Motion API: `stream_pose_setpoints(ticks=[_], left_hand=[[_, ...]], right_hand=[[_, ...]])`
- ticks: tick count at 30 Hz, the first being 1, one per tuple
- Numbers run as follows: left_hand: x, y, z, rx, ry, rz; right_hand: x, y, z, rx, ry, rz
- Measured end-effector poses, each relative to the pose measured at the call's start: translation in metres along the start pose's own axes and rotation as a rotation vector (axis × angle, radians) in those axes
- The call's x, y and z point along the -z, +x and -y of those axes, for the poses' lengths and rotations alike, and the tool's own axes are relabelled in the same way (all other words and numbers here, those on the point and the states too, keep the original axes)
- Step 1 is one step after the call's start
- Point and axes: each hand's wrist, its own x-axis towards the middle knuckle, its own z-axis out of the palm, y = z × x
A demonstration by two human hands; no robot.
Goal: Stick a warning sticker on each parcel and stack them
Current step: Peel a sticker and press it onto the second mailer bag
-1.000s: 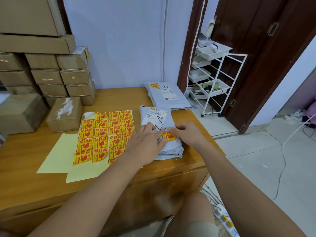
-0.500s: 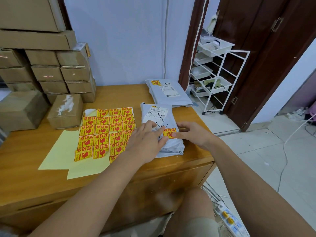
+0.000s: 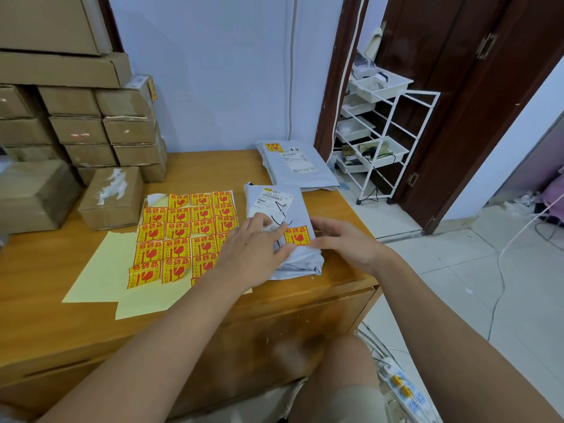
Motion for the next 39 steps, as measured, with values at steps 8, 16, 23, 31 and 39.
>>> stream_pose_setpoints(ticks=[8,16,23,31,39], left_hand=[[0.000,-0.002,0.002,0.005,-0.008,0.012],[0.000,-0.004,0.002,0.013,-0.021,0.011],[-0.001,-0.003,0.003,0.014,-0.045,0.013],[0.002,0.002,0.005,0.063,-0.246,0.019],[0.008,0.015,0.007,0.145,-0.260,0.076]], right_hand=[[-0.041,0.012,-0.005,0.026,-0.045,-0.312],[-0.029,0.008,-0.004,0.013,-0.007,-0.226],[-0.017,0.005,-0.003,-0.046,0.091,-0.147],[-0.017,0.014,0.012,-0.041,-0.038,-0.248],[-0.030,0.036,0.025,0.046,-0.192,-0.189]])
